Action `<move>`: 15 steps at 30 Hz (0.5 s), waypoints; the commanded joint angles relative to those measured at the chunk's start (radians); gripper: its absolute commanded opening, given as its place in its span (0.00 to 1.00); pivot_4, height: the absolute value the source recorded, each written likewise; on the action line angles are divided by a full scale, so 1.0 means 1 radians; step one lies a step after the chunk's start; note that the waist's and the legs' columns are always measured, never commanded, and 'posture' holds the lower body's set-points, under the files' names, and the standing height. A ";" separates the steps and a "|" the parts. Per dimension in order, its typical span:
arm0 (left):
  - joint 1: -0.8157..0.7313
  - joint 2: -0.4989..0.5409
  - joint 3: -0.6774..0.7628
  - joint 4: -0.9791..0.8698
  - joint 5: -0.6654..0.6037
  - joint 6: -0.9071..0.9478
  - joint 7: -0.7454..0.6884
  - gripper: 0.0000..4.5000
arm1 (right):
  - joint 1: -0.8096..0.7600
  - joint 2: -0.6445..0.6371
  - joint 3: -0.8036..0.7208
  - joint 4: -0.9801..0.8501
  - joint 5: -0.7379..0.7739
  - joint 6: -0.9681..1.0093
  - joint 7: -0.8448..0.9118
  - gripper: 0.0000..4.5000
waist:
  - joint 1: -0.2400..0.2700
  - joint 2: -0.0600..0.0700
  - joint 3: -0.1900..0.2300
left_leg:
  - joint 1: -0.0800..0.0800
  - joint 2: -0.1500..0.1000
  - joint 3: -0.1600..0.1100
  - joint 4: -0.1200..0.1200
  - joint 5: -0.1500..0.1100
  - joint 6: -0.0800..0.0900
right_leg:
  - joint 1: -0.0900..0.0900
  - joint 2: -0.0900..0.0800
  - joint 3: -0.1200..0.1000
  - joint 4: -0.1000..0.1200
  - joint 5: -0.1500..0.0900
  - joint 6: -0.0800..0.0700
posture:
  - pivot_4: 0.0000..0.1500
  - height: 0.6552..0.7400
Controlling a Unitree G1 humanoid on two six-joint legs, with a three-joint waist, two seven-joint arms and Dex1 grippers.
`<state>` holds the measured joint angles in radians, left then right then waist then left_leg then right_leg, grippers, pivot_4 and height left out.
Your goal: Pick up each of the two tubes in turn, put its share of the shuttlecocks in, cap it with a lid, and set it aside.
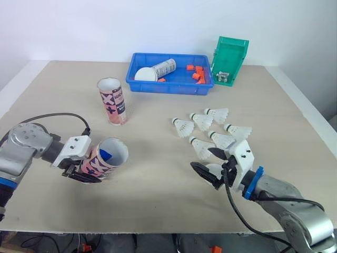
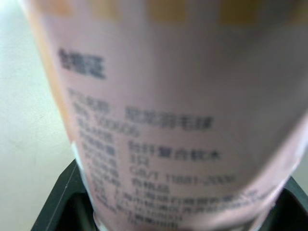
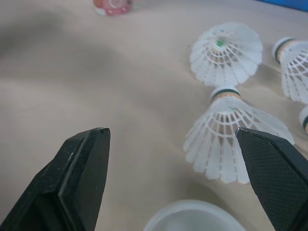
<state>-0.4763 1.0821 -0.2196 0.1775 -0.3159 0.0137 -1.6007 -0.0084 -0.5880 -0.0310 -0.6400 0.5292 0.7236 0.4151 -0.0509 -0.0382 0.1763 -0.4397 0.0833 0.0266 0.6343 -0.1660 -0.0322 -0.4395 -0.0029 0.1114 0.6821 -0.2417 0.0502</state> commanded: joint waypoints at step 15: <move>0.047 0.003 -0.002 -0.030 0.027 -0.007 -0.014 0.61 | -0.140 0.099 0.111 0.147 -0.195 -0.014 -0.075 0.18 | -0.002 0.002 -0.001 | 0.000 0.000 0.000 0.000 0.000 0.000 | 0.000 0.000 0.000 0.000 -0.001 0.001 | 1.00 0.62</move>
<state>-0.4529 1.0839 -0.2045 0.1545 -0.3125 -0.0004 -1.5992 -0.1369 -0.4861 0.0822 -0.4719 0.3476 0.7229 0.3415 -0.0528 -0.0361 0.1756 -0.4401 0.0831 0.0269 0.6344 -0.1662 -0.0321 -0.4393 -0.0031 0.1117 0.6822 -0.2429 0.0507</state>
